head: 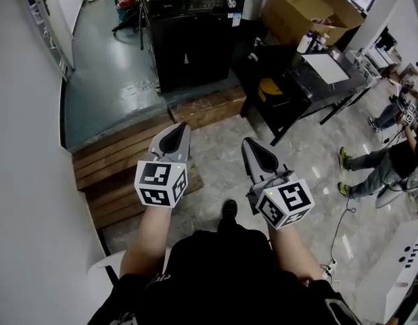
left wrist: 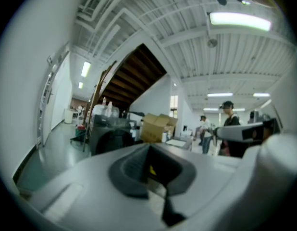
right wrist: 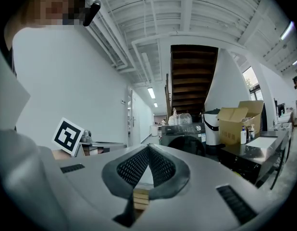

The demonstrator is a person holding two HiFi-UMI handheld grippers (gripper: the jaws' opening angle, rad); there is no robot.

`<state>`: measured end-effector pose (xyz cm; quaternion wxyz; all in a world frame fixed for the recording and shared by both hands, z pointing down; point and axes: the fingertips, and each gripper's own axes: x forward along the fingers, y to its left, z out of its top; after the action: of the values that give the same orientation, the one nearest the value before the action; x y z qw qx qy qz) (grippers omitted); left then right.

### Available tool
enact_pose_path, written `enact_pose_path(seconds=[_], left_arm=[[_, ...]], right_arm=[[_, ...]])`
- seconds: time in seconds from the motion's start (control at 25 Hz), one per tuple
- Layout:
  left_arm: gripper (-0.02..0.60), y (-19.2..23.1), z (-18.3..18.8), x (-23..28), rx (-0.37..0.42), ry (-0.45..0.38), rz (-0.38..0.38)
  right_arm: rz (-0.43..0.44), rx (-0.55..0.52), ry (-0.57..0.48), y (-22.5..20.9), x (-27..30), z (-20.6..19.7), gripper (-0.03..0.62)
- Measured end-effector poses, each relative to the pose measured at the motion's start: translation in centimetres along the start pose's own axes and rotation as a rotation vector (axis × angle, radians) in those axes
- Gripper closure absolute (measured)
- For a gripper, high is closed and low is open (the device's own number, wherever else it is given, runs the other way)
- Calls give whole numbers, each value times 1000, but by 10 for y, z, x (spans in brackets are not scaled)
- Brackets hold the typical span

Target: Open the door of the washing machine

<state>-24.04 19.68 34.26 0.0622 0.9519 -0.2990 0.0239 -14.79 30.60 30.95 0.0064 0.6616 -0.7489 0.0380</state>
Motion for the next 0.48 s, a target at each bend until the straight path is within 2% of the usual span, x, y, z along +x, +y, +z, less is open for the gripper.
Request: enact_pose_path(seconds=[0.16,0.32,0.48], left_arm=[[575,7,-10,11,-1,26,17],[574,23,-18,23,-12,52,77],[575,43,-34,43,-60,87,134]], right_arm=[[33,5,11,-5,17,-11,600],[97,16,29,-15,45,-18,600],[157,19,48,-30,77,-24,600]])
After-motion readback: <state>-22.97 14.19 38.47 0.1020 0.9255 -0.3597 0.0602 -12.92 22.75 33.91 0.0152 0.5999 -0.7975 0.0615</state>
